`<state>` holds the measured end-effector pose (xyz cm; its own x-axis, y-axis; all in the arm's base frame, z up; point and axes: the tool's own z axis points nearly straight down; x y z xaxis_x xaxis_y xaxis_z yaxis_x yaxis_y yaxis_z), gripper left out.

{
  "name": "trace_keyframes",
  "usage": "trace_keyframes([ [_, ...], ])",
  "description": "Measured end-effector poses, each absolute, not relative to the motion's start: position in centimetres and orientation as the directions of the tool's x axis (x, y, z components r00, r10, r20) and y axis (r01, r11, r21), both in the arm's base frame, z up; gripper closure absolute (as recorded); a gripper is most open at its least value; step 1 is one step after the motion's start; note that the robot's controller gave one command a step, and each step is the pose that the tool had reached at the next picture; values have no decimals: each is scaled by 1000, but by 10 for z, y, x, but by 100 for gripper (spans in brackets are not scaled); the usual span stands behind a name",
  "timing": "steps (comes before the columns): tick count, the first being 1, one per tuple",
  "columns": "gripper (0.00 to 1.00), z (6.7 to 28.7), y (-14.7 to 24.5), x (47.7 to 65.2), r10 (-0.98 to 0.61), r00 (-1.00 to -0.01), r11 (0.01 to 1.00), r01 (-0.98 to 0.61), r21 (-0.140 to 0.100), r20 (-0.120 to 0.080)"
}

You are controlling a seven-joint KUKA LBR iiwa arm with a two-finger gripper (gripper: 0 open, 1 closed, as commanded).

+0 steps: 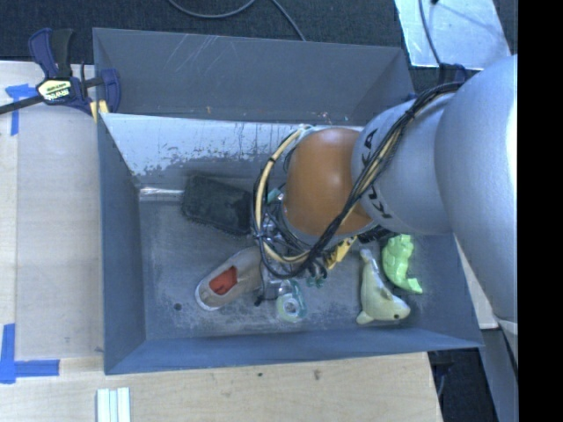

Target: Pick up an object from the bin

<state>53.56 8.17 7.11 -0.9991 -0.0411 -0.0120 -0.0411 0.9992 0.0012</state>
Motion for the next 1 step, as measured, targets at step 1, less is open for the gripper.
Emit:
trace_keyframes([
  [1,100,71,100,533,-190,-982,982,-190,-2,-14],
])
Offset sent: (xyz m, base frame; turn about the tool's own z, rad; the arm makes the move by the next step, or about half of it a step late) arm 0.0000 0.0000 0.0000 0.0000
